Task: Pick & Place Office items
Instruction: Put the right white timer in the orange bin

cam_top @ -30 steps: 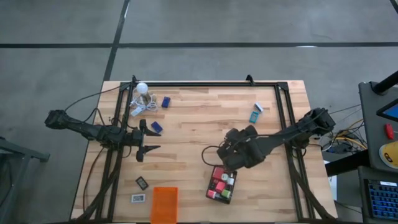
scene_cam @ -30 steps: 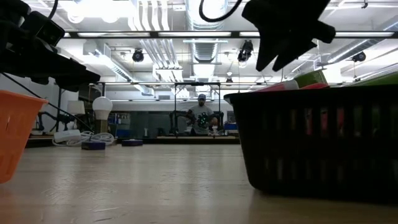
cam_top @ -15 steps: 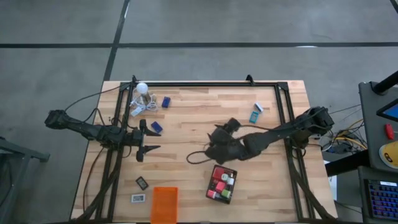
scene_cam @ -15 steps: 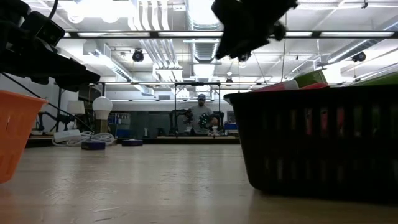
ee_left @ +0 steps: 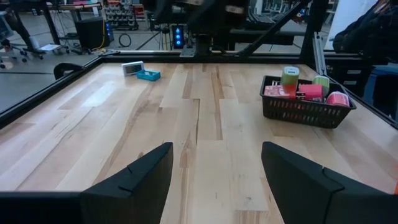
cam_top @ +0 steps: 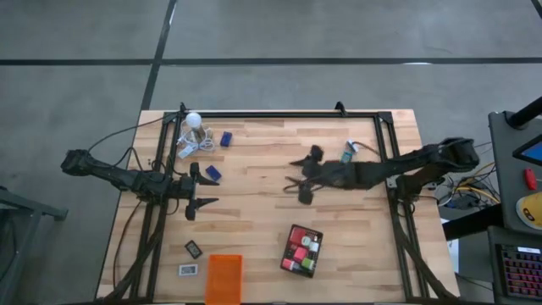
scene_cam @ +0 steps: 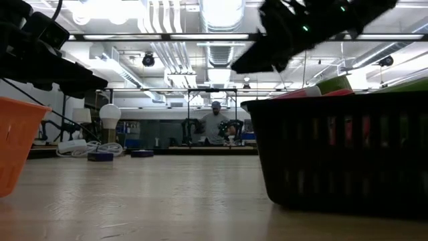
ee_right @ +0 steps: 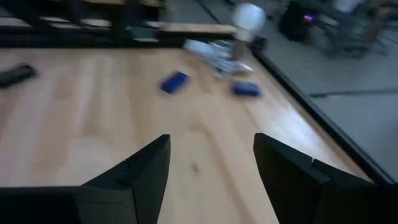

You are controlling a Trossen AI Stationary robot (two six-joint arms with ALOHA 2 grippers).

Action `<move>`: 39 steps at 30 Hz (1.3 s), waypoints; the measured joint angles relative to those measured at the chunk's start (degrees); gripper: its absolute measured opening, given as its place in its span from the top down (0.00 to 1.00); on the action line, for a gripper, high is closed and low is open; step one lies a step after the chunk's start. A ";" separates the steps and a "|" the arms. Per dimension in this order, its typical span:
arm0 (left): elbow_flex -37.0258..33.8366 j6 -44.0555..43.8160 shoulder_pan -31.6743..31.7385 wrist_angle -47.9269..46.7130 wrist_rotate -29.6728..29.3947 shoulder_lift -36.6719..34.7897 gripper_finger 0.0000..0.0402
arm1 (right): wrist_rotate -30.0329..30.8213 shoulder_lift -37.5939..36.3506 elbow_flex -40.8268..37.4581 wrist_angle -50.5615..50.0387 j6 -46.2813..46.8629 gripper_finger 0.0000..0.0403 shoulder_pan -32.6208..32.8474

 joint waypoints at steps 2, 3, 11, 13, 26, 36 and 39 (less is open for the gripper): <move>0.00 0.01 -0.01 -0.02 0.03 0.08 0.37 | 0.46 -3.12 -3.60 0.81 0.35 0.43 -2.04; 0.00 -0.01 0.00 -0.01 0.01 0.02 0.37 | 1.43 -4.74 -5.35 0.75 0.49 0.43 -2.91; 0.00 0.00 0.01 -0.02 0.09 0.45 0.37 | 16.92 -16.60 -14.09 0.63 4.29 0.43 -4.75; -0.02 -0.01 0.01 0.00 0.07 0.39 0.37 | 22.60 -18.42 -15.04 -0.56 5.46 0.43 -4.77; 0.00 -0.01 0.01 0.00 0.06 0.63 0.37 | 31.15 -20.56 -6.66 -39.62 33.18 0.47 -8.18; -0.01 0.00 0.01 0.00 0.02 0.72 0.37 | 19.63 -17.04 -3.14 -59.29 48.85 0.51 -20.07; 0.00 -0.01 0.01 0.00 0.02 0.72 0.37 | 14.24 -16.14 -3.68 -59.35 47.08 0.51 -24.21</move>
